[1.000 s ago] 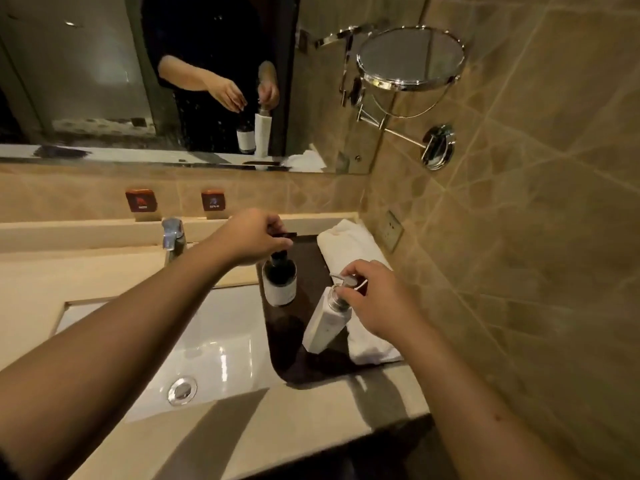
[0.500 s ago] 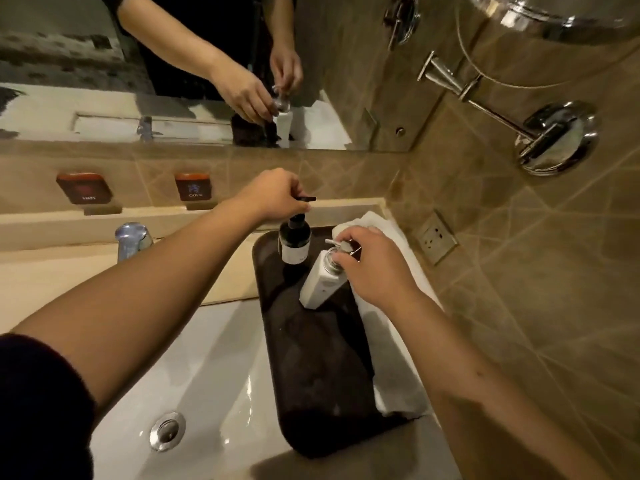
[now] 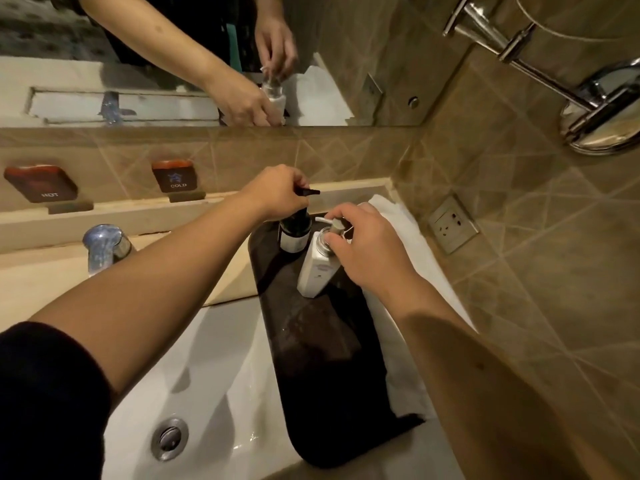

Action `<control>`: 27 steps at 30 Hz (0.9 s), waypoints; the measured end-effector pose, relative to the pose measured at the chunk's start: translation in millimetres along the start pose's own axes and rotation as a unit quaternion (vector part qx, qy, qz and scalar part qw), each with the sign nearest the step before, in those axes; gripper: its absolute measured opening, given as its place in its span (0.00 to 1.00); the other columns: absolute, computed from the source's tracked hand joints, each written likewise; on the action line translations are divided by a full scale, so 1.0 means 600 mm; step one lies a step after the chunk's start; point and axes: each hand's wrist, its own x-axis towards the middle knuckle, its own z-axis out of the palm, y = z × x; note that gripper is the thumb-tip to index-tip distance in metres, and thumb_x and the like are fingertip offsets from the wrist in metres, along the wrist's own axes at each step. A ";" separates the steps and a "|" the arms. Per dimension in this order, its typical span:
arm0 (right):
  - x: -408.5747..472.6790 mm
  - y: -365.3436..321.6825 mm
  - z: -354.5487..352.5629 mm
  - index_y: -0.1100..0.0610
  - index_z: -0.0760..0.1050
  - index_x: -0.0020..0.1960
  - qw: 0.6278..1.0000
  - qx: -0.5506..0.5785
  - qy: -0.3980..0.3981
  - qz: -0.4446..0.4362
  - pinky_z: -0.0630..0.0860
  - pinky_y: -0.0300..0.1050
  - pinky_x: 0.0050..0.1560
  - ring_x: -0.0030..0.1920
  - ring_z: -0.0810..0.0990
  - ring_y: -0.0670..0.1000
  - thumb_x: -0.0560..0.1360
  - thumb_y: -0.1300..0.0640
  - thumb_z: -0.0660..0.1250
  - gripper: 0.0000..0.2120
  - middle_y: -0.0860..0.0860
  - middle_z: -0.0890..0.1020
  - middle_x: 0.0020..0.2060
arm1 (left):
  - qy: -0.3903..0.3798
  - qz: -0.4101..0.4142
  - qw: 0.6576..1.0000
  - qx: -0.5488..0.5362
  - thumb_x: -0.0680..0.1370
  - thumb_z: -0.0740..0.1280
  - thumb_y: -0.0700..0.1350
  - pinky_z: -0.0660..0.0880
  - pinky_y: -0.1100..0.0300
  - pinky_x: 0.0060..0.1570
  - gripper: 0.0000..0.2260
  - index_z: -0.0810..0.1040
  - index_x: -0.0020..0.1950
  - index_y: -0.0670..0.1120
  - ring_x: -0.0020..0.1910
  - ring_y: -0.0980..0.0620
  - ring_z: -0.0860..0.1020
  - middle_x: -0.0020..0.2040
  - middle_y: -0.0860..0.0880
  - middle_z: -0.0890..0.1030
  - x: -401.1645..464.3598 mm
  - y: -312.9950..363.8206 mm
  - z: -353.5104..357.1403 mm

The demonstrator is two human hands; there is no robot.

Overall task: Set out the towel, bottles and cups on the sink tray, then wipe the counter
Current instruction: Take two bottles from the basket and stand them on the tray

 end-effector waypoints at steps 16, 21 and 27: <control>-0.176 0.026 -0.090 0.47 0.75 0.62 0.996 -0.028 -0.012 0.080 0.78 0.49 0.54 0.51 0.79 0.50 0.76 0.45 0.69 0.16 0.48 0.78 0.56 | -0.026 0.043 0.999 0.003 0.74 0.73 0.56 0.77 0.58 0.44 0.08 0.79 0.51 0.57 0.46 0.57 0.79 0.47 0.55 0.82 -0.227 0.041 -0.033; -0.338 0.042 -0.144 0.47 0.76 0.56 0.992 -0.049 0.025 0.116 0.76 0.46 0.48 0.45 0.77 0.48 0.77 0.43 0.68 0.11 0.47 0.78 0.50 | -0.077 0.139 0.987 0.023 0.74 0.71 0.57 0.80 0.59 0.48 0.10 0.80 0.54 0.57 0.46 0.61 0.79 0.48 0.60 0.81 -0.357 0.149 -0.012; -0.639 0.056 -0.208 0.46 0.76 0.55 0.970 -0.038 0.088 0.222 0.78 0.46 0.44 0.43 0.79 0.48 0.77 0.43 0.67 0.10 0.47 0.80 0.47 | -0.175 0.312 0.931 0.071 0.76 0.71 0.56 0.78 0.65 0.50 0.13 0.79 0.57 0.54 0.50 0.60 0.78 0.54 0.54 0.80 -0.537 0.324 0.072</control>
